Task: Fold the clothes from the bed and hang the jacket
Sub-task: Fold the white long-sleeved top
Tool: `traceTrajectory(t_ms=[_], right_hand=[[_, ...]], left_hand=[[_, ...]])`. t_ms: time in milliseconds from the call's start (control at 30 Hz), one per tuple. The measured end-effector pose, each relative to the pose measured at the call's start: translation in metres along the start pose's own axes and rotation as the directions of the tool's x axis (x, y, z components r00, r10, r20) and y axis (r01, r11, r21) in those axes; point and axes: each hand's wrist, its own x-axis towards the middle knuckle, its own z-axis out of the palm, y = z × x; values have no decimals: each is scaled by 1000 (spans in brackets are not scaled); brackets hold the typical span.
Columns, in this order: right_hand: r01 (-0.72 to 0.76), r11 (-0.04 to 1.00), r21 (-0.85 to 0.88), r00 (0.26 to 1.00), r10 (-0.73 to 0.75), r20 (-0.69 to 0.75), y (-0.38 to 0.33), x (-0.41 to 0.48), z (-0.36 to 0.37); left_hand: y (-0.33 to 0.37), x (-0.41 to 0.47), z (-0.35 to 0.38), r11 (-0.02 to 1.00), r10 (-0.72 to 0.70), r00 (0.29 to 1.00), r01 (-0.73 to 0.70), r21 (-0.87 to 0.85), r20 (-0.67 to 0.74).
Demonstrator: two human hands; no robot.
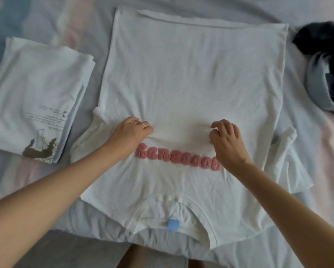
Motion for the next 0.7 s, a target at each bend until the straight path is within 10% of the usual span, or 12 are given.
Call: traceTrajectory(t_ms=[467,700], right_hand=[[16,1000,16,972,-19,236,-11,-1,-5],[-348,935,72,888,304,344,20,-25,-13]], left_hand=[[10,-5,-12,999,-5,999,3,52,42],[-8,-19,9,974,-223,975,223,39,2]])
